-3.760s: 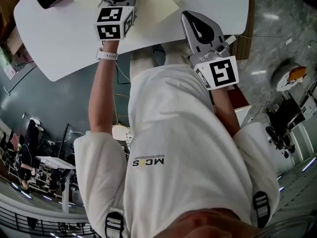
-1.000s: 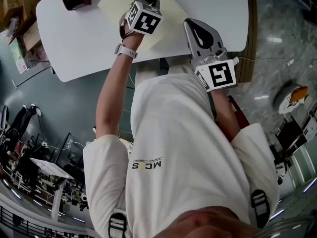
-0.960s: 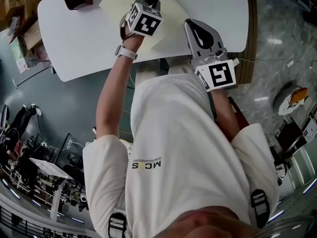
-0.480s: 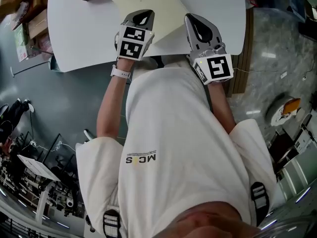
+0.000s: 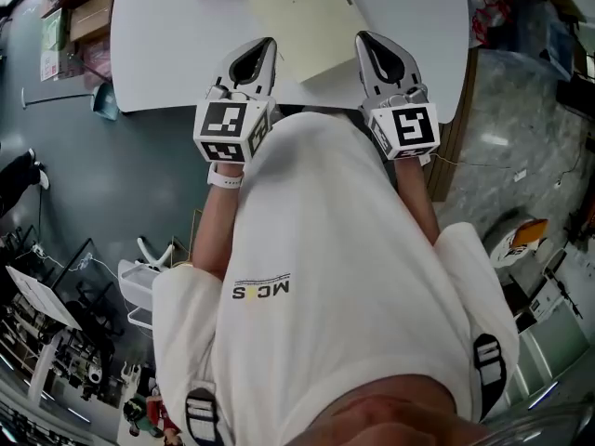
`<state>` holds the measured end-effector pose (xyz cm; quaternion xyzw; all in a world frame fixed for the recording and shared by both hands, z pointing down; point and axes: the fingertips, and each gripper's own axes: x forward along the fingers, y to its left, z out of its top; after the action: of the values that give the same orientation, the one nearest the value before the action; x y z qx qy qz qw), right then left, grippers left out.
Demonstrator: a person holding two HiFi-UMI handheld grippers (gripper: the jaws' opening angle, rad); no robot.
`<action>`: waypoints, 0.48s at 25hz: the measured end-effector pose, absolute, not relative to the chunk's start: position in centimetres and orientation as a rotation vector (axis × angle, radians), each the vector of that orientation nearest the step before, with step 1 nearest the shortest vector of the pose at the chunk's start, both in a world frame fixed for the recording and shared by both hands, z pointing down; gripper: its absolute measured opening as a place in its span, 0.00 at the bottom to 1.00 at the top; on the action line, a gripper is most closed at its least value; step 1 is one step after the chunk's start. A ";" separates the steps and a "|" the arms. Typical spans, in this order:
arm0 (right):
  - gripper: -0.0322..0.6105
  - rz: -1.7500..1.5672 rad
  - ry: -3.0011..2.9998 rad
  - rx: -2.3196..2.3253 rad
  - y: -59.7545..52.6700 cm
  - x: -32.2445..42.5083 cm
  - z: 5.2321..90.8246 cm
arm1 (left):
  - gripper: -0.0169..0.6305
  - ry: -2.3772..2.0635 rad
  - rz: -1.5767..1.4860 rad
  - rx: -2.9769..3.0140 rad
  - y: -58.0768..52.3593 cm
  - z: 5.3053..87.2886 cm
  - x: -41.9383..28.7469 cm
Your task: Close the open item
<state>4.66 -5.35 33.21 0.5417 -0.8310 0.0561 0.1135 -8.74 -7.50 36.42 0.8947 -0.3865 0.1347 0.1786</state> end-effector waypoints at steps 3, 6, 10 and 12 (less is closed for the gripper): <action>0.07 0.147 -2.454 1.556 -5.4 4.0 32.7 | 0.06 -1.162 0.335 2.533 -6.5 35.0 -10.4; 0.07 0.146 -2.482 1.531 -5.4 3.1 32.5 | 0.06 -1.212 0.318 2.505 -5.5 34.4 -12.1; 0.07 0.144 -2.529 1.505 -5.2 2.1 32.2 | 0.06 -1.289 0.279 2.448 -4.5 33.9 -13.7; 0.07 0.133 -2.539 1.503 -5.4 1.8 32.0 | 0.06 -1.312 0.247 2.452 -4.3 33.5 -14.1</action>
<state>1.82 -5.38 31.99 0.5065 -0.8559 0.0450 0.0939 -14.05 -4.33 33.46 0.8648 -0.4629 0.0872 0.1740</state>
